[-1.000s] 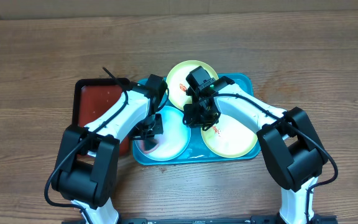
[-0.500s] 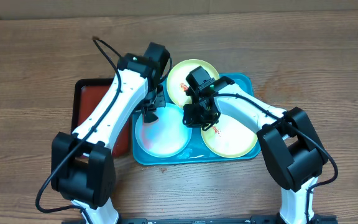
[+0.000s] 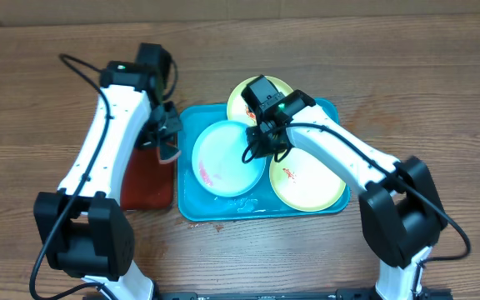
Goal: Clean dirty plates on tray and stack at the side
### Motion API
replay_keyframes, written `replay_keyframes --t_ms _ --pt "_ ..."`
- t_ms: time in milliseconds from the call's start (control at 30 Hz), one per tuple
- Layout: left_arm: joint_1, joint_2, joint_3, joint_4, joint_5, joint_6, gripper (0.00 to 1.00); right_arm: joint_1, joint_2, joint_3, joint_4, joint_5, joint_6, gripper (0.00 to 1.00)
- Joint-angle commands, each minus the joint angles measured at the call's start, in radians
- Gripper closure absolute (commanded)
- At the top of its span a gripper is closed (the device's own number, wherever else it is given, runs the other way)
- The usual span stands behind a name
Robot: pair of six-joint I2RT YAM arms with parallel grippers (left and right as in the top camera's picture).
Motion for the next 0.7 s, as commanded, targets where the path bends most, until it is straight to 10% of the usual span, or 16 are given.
replay_keyframes --t_ms 0,667 --pt "0.055 -0.032 0.003 -0.001 0.013 0.002 0.96 0.071 -0.094 0.087 -0.034 0.387 -0.057 0.96" --pt "0.289 -0.032 -0.002 0.0 0.017 0.074 0.96 0.448 -0.106 0.208 0.011 1.223 -0.448 0.96"
